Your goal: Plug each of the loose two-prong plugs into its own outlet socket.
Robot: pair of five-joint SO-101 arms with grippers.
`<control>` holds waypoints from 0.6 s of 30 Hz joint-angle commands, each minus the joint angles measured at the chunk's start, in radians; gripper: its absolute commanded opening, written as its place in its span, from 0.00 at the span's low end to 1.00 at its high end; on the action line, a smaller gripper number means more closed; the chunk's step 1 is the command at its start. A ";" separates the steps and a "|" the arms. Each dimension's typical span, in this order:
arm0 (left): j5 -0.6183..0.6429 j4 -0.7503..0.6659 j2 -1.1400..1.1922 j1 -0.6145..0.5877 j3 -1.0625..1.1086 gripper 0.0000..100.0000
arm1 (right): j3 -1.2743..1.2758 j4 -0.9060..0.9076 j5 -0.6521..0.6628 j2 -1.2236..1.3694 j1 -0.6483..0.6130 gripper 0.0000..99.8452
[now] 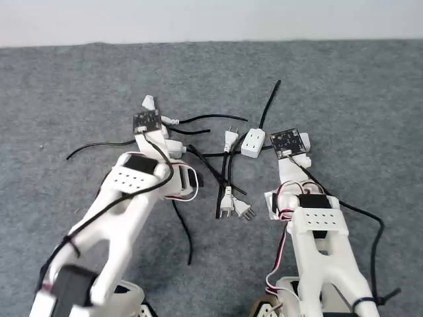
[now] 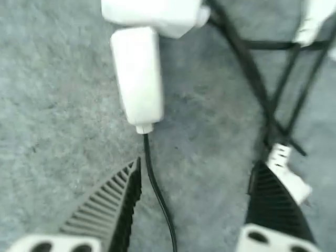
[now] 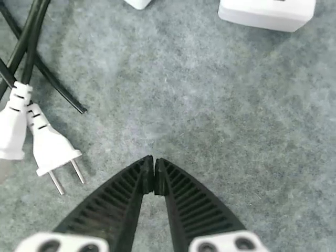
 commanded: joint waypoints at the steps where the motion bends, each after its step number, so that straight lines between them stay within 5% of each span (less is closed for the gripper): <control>1: -0.074 0.087 -0.199 0.000 -0.008 0.31 | -0.011 0.004 -0.006 -0.001 0.012 0.06; 6: -0.138 0.098 -0.305 0.002 -0.008 0.24 | -0.011 0.004 -0.008 -0.001 0.012 0.05; 11: -0.140 -0.037 -0.123 0.081 -0.015 0.01 | -0.011 0.007 -0.011 -0.001 0.012 0.05; 18: -0.138 -0.195 0.133 0.084 -0.077 0.01 | -0.011 0.008 -0.008 -0.001 0.012 0.05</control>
